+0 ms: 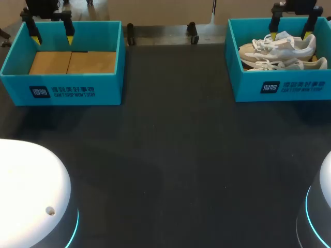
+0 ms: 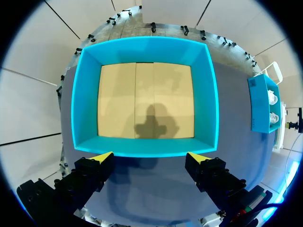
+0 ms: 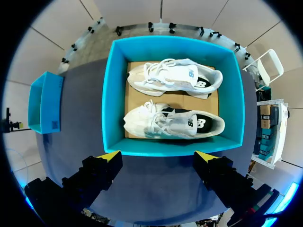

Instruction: Take the shoe out of the shoebox, open the shoe tongue, remove and reinsert the insole, then place the shoe into the shoebox

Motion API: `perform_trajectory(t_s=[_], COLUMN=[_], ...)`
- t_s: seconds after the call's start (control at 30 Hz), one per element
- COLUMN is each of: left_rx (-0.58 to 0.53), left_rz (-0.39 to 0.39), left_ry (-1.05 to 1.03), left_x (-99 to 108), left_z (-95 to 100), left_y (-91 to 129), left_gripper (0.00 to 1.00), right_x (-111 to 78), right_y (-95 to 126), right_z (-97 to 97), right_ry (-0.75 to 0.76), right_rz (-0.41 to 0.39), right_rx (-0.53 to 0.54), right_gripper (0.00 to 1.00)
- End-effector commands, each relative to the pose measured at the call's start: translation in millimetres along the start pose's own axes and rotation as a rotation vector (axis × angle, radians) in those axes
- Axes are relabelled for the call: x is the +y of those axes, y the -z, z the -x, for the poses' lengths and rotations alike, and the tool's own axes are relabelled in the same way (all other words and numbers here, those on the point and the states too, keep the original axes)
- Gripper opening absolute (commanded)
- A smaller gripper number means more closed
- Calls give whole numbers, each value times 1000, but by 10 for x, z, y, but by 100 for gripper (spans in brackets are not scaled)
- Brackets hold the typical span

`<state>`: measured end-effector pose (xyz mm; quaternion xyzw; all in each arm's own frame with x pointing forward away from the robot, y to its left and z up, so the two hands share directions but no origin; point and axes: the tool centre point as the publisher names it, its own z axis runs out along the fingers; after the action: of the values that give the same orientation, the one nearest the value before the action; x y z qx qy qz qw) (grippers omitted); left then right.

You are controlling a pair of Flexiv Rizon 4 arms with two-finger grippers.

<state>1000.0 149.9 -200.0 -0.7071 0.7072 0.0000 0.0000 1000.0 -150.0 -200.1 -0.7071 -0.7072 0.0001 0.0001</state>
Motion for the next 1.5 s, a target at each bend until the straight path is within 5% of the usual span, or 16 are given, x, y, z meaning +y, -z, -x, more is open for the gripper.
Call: perform_trajectory(t_s=[0.03,0.53,1.03,1.5], left_rx=[0,0,0,0], left_rz=[0,0,0,0], left_ry=[0,0,0,0], left_x=[0,0,0,0], left_z=[0,0,0,0], left_y=[0,0,0,0], left_gripper=[100,100,100,100], right_x=[0,-5,-40,19], right_y=[0,-5,-83,-424], right_z=[0,27,625,895], right_ry=[0,1,-31,-86], right_rz=[0,1,18,-1], right_rx=[0,-6,-22,-64], right_gripper=[100,100,100,100])
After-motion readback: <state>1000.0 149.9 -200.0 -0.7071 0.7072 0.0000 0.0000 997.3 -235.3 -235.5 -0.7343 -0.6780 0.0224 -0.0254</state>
